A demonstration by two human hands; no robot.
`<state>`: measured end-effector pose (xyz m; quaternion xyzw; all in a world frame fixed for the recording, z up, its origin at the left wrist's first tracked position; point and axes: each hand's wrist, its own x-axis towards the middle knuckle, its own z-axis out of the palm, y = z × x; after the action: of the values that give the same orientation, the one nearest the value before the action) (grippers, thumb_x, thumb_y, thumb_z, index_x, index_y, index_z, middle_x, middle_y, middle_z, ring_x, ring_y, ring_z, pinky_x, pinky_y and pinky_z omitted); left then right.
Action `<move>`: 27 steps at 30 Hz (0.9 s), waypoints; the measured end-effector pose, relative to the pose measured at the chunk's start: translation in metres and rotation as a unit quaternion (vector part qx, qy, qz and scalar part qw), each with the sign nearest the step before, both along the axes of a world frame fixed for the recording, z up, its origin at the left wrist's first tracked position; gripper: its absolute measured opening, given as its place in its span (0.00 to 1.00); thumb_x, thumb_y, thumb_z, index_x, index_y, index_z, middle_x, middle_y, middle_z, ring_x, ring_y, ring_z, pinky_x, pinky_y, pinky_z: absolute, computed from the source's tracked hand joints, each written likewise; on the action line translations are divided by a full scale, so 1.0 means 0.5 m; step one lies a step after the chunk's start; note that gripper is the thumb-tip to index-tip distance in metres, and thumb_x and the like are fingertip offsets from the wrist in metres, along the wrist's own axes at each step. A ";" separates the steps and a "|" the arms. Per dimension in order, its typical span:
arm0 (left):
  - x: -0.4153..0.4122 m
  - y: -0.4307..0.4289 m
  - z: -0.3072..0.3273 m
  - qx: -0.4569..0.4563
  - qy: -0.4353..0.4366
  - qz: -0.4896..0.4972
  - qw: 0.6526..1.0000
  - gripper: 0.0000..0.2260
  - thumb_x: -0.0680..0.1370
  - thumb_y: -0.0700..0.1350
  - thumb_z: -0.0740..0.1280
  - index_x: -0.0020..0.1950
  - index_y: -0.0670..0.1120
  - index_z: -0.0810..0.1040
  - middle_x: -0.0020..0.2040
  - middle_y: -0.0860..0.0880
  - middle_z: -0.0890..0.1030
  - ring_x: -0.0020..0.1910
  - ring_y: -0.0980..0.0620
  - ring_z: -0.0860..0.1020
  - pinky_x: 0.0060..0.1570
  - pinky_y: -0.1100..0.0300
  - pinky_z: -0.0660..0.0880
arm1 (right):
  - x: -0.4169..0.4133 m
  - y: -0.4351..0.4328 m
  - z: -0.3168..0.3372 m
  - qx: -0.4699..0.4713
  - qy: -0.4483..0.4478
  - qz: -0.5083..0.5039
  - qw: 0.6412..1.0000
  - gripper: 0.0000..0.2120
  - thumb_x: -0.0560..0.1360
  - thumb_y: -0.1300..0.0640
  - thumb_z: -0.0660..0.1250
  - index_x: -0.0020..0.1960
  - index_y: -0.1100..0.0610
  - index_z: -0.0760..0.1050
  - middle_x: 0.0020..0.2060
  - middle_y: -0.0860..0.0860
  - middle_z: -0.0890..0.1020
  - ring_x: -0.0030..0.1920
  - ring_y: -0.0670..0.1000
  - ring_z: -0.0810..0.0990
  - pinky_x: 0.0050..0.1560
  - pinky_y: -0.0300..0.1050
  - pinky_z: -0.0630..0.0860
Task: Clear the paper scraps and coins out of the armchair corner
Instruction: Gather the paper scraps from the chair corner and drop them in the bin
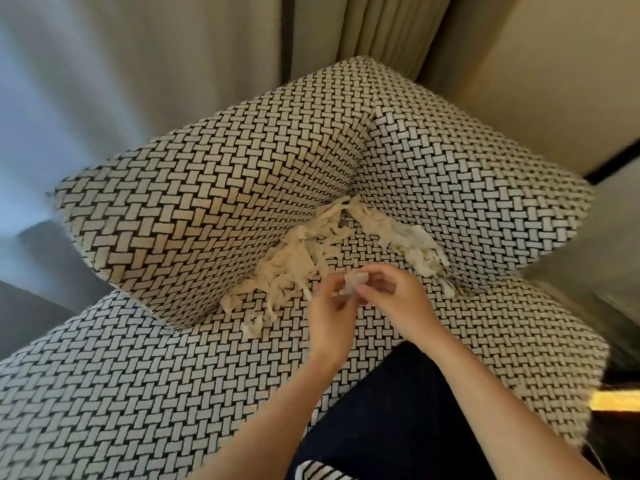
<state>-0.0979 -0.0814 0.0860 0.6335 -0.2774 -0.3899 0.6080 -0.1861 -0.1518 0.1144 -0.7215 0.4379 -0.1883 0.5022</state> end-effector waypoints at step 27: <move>-0.534 -0.105 0.066 0.161 -0.036 -0.546 0.822 0.13 0.78 0.44 0.64 0.62 0.52 0.73 0.56 0.52 0.77 0.51 0.57 0.78 0.40 0.66 0.70 | -0.732 0.159 -0.056 0.254 -0.457 -0.722 0.453 0.28 0.82 0.57 0.55 0.77 0.59 0.47 0.74 0.59 0.60 0.73 0.57 0.60 0.72 0.53 0.61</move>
<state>-0.3650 -0.1341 0.1192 0.4808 -0.5328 -0.6740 0.1751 -0.5519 -0.0725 0.0864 0.2034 0.5376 -0.6664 0.4748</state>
